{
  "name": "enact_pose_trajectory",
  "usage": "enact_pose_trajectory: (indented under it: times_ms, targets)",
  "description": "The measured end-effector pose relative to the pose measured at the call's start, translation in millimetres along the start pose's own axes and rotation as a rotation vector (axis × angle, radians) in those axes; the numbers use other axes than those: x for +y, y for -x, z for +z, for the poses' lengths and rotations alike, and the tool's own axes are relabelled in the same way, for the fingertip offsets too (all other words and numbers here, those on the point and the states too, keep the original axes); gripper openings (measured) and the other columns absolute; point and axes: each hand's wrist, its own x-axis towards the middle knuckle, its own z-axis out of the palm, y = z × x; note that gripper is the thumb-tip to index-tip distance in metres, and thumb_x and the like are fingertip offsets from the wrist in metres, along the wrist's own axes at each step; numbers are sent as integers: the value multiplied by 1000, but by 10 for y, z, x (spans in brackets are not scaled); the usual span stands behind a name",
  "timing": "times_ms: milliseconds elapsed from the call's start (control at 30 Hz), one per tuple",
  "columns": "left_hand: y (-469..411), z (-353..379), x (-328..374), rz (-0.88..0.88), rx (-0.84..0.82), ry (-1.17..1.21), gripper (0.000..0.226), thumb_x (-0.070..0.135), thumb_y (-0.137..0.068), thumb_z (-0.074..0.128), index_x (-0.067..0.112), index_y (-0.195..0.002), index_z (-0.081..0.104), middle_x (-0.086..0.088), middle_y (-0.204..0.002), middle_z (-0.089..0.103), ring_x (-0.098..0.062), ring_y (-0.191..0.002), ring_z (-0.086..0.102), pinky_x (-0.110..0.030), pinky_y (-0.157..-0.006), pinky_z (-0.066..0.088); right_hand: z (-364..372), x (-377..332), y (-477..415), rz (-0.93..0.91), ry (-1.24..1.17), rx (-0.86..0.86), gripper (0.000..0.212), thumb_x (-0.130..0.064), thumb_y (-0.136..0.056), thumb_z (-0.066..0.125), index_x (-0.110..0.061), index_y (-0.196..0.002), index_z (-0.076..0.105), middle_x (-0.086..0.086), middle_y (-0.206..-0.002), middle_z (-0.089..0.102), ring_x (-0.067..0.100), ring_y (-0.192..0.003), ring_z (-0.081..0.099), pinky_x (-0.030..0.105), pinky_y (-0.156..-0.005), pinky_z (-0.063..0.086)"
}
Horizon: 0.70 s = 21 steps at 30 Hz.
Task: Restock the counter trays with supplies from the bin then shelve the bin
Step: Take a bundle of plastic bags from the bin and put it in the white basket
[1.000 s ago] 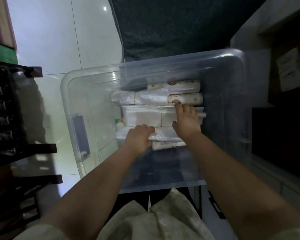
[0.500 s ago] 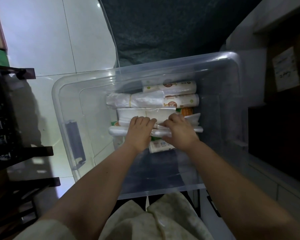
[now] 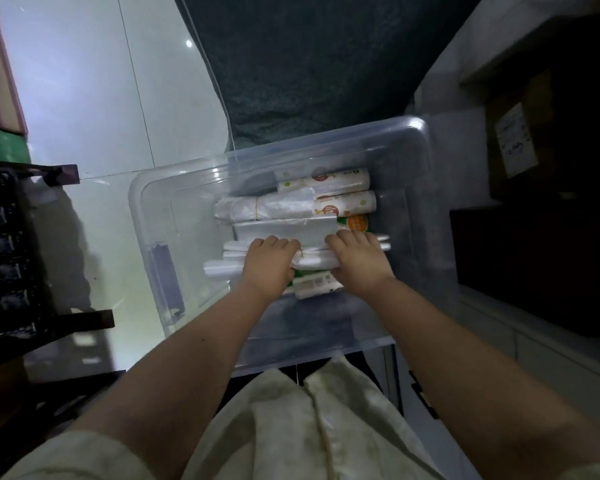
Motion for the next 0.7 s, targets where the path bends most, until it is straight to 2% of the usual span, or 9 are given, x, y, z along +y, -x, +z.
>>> enact_pose_trajectory:
  times_ms: [100,233,300,433,567,700]
  targets:
    - [232,-408,104,14,59,-21,37,22,-76,67,23,-111,56,-2,-106,65,-27,-101,54,-37,-77,36,-381,-98,331,8,-33,119,57,-16,-74,66,-15,-128,47,10,-123,52,33,-112,46,46,-100,30]
    - [555,-946,248,80,79,-47,42,22,-79,64,25,-119,53,-2,-115,63,-27,-106,53,-37,-75,39,-805,-382,880,60,-3,292,59,-10,-65,68,-12,-122,54,12,-120,56,35,-109,50,48,-99,35]
    - [707,-1204,326,131,103,-77,45,21,-80,63,25,-124,52,-2,-117,63,-27,-107,53,-38,-76,40,-1000,-519,1167,124,-29,408,55,-8,-63,69,-12,-117,58,12,-119,58,35,-107,53,47,-94,40]
    - [935,-1671,525,250,163,-119,41,23,-80,63,23,-120,53,-3,-113,62,-28,-105,52,-38,-75,45,-1285,-722,1675,224,-68,653,46,-5,-62,71,-11,-107,63,11,-110,63,35,-98,58,43,-84,46]
    - [1088,-2159,910,407,276,-164,34,25,-78,64,23,-111,55,-2,-109,63,-28,-101,54,-38,-71,45,-1494,-841,2180,320,-16,879,29,-10,-69,68,-11,-97,67,10,-105,66,34,-90,61,42,-80,47]
    - [1261,-2519,1434,610,412,-204,33,28,-74,66,24,-106,59,-1,-100,64,-30,-93,56,-39,-65,44,-1630,-807,2800,431,27,1118,23,-12,-77,60,-7,-99,67,14,-104,66,36,-88,61,47,-77,49]
